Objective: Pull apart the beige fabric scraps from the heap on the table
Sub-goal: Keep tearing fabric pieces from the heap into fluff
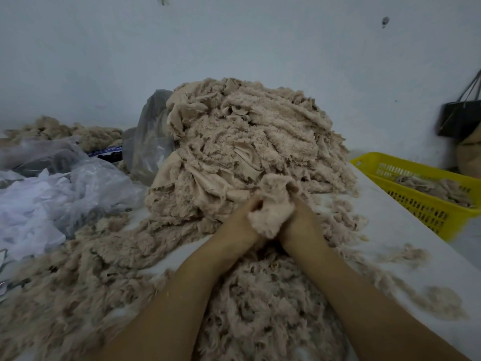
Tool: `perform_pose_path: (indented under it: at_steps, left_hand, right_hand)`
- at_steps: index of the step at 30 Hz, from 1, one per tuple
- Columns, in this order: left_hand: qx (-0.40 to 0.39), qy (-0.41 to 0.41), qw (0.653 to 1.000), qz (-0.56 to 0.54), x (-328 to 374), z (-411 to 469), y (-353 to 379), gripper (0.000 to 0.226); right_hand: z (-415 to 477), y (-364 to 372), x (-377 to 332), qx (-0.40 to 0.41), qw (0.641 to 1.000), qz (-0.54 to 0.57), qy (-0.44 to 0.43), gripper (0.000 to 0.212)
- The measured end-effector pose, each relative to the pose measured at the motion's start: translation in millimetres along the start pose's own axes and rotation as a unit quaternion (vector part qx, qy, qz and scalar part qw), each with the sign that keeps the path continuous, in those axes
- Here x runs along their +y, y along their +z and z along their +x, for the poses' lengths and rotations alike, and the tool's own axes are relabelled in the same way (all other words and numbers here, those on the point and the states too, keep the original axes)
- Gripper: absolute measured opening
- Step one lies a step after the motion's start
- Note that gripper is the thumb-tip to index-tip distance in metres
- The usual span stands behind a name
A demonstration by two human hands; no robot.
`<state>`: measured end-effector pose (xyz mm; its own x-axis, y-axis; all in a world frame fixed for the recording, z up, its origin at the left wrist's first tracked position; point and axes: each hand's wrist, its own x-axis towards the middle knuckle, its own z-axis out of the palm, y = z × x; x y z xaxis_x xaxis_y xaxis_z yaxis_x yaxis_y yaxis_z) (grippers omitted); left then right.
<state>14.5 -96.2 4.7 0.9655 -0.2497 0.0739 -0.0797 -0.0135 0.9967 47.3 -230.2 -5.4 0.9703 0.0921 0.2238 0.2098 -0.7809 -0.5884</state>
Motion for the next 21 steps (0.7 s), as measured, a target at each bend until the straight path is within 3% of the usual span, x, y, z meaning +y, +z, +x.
perform_pose_path:
  at_steps: [3, 7, 11, 15, 17, 19, 21]
  left_hand:
    - [0.031, -0.016, 0.998, -0.046, -6.0, 5.1, 2.6, 0.033]
    - [0.166, 0.003, 0.984, -0.058, -2.1, 8.1, -1.7, 0.020]
    - [0.186, -0.028, 0.949, -0.253, 0.0, 10.7, -11.6, 0.018]
    - [0.160, -0.004, 0.902, -0.401, 9.8, 9.4, -29.1, 0.033]
    - [0.110, 0.007, 0.879, -0.465, 13.3, 6.5, -31.8, 0.042]
    - [0.078, -0.018, 0.876, -0.476, 14.2, 0.0, -28.0, 0.054]
    - [-0.009, -0.037, 0.878, -0.478, 14.4, -4.1, -23.2, 0.049]
  right_hand:
    - [0.2, 2.8, -1.5, -0.014, 0.999, 0.021, 0.027, 0.043]
    - [-14.6, -6.0, -17.9, 0.015, 0.989, -0.060, -0.136, 0.035]
    - [-16.2, -6.4, -17.2, 0.011, 0.979, -0.061, -0.196, 0.051]
    - [-12.1, -15.1, -6.5, 0.060, 0.985, 0.003, -0.160, 0.046]
    - [-11.4, -15.0, 0.2, 0.069, 0.987, 0.043, -0.139, 0.044]
    - [-11.0, -14.6, -0.6, 0.059, 0.984, 0.073, -0.152, 0.047]
    - [-12.4, -10.9, -4.9, 0.024, 0.979, 0.080, -0.184, 0.056]
